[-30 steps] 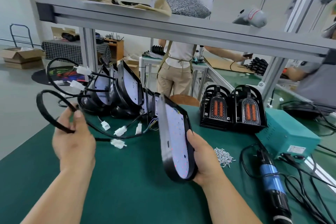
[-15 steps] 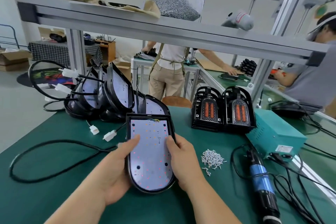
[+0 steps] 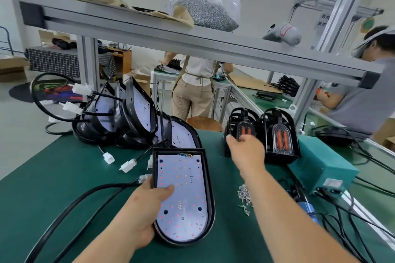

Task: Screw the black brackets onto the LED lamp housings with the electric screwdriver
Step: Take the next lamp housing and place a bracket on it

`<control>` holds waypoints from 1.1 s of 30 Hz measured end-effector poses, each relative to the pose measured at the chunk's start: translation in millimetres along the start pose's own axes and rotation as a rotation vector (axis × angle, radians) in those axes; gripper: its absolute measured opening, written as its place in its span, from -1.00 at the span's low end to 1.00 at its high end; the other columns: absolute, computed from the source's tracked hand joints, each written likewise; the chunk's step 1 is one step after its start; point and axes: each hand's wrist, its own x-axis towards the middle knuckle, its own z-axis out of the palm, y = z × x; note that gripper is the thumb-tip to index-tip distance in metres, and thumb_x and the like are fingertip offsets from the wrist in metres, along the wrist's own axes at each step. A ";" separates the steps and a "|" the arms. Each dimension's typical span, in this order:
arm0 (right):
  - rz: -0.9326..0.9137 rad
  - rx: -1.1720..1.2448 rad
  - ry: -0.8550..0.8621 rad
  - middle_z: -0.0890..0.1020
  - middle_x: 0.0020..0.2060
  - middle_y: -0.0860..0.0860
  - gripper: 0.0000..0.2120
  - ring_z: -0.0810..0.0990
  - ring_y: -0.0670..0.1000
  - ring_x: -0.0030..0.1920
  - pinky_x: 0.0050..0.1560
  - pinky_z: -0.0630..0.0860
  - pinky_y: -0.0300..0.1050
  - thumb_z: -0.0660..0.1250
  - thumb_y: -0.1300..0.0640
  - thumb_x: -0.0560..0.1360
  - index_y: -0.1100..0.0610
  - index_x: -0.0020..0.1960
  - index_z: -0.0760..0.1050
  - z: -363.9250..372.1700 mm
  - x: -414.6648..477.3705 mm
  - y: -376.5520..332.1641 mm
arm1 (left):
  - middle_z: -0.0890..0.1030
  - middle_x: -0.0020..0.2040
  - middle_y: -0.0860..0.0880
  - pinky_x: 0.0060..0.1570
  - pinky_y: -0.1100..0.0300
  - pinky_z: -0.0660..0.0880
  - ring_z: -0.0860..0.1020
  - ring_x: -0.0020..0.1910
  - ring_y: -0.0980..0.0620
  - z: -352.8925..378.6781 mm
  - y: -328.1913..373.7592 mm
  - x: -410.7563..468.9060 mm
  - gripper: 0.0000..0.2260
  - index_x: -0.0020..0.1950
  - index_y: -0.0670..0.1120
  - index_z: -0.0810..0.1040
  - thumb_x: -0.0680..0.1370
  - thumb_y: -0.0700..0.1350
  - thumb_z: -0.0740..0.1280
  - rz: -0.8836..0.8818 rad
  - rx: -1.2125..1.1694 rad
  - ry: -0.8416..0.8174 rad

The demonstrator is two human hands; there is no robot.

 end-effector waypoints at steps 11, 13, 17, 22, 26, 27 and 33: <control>-0.005 -0.587 -0.085 0.55 0.12 0.25 -0.41 0.56 0.20 -0.09 -0.17 0.48 -0.04 0.29 -0.26 0.54 0.30 0.14 0.52 1.3 63.7 8.6 | 0.69 0.14 -0.16 -0.01 -0.03 0.61 0.67 0.10 -0.17 -1.4 4.6 -5.1 -0.57 0.27 -0.12 0.55 0.40 -0.12 0.42 0.019 -0.156 -0.241; 0.008 -0.619 -0.064 0.51 0.16 0.25 -0.37 0.51 0.18 -0.14 -0.19 0.48 -0.03 0.28 -0.26 0.55 0.32 0.22 0.49 2.1 66.4 9.8 | 0.68 0.17 -0.16 -0.07 0.01 0.64 0.66 0.12 -0.17 -2.6 4.9 -5.3 -0.58 0.28 -0.12 0.56 0.42 -0.10 0.42 0.007 -0.182 -0.260; 0.028 -0.646 -0.049 0.45 0.23 0.27 -0.36 0.42 0.11 -0.15 -0.25 0.42 -0.04 0.29 -0.22 0.56 0.33 0.31 0.43 4.2 71.9 11.3 | 0.66 0.20 -0.15 0.09 -0.04 0.57 0.64 0.17 -0.16 -4.6 5.1 -4.5 -0.59 0.23 -0.10 0.64 0.40 -0.04 0.44 -0.007 -0.211 -0.280; 0.068 -0.598 -0.046 0.57 0.02 0.23 -0.38 0.50 0.13 -0.24 -0.36 0.40 -0.09 0.37 -0.25 0.49 0.32 0.18 0.52 5.7 79.1 17.4 | 0.65 0.22 -0.14 0.15 -0.05 0.54 0.63 0.19 -0.14 -4.9 4.0 -4.4 -0.58 0.23 -0.09 0.64 0.40 0.00 0.44 -0.012 -0.238 -0.309; 0.067 -0.509 -0.010 0.57 -0.23 0.13 -0.56 0.50 0.07 -0.34 -0.44 0.35 -0.18 0.42 -0.16 0.47 0.23 -0.21 0.48 6.6 82.3 22.2 | 0.66 0.21 -0.14 -0.01 0.01 0.63 0.65 0.16 -0.14 -3.1 3.9 -3.0 -0.57 0.27 -0.11 0.62 0.42 0.00 0.41 -0.014 -0.243 -0.301; 0.084 -0.470 -0.002 0.60 -0.18 0.16 -0.57 0.48 0.05 -0.38 -0.49 0.31 -0.19 0.43 -0.14 0.45 0.21 -0.24 0.43 6.3 82.8 21.7 | 0.66 0.21 -0.14 -0.05 0.02 0.65 0.65 0.16 -0.14 -2.9 3.9 -2.5 -0.56 0.27 -0.10 0.62 0.42 0.00 0.41 -0.019 -0.251 -0.299; -0.260 -0.115 -0.009 0.56 -0.25 -0.08 -0.69 0.56 -0.07 -0.27 -0.39 0.33 -0.25 0.56 -0.07 0.33 0.03 -0.17 0.46 -14.7 63.0 -1.0 | 0.65 0.24 -0.12 0.04 0.02 0.61 0.63 0.20 -0.12 -2.2 4.7 -1.2 -0.58 0.22 -0.07 0.67 0.43 0.09 0.37 -0.004 -0.225 -0.324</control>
